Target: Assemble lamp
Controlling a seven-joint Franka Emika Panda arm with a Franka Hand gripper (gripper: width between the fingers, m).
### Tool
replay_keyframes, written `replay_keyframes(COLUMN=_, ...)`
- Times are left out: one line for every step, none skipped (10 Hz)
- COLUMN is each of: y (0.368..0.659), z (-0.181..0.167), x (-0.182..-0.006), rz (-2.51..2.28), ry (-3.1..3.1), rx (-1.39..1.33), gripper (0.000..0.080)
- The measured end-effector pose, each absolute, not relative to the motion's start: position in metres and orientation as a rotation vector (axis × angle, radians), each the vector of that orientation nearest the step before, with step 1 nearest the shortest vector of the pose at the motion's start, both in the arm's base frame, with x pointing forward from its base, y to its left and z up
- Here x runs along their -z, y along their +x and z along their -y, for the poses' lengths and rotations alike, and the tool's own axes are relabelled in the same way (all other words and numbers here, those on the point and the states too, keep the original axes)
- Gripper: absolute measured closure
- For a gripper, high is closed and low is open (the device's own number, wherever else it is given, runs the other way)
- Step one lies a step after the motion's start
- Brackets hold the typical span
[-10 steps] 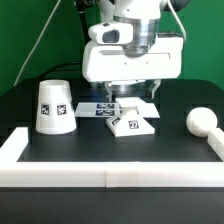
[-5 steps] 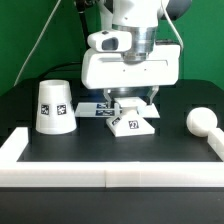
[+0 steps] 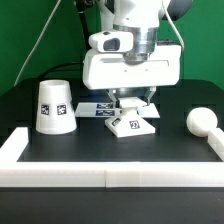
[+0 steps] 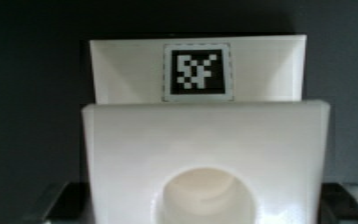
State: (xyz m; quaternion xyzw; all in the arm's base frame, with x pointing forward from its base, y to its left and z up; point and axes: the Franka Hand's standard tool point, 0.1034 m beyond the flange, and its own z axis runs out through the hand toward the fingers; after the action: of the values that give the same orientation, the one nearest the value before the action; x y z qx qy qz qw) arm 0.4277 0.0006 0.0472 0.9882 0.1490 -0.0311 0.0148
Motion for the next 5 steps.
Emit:
replay_keyframes(y=0.428, z=-0.001, x=-0.047, rz=-0.464, ry=3.076, rx=0.097, gripper=0.0266)
replay_keyframes(y=0.428, z=-0.001, x=-0.047, rz=-0.464, ry=3.076, rx=0.097, gripper=0.0266)
replay_keyframes(y=0.428, z=-0.001, x=-0.047, rz=-0.464, ry=3.076, rx=0.097, gripper=0.0266)
replay_keyframes(y=0.430, z=-0.001, x=-0.047, rz=-0.465, ry=3.075, rx=0.097, gripper=0.0266)
replay_keyframes(y=0.444, z=-0.004, x=-0.048, rz=-0.474, ry=3.073, rx=0.091, gripper=0.0266)
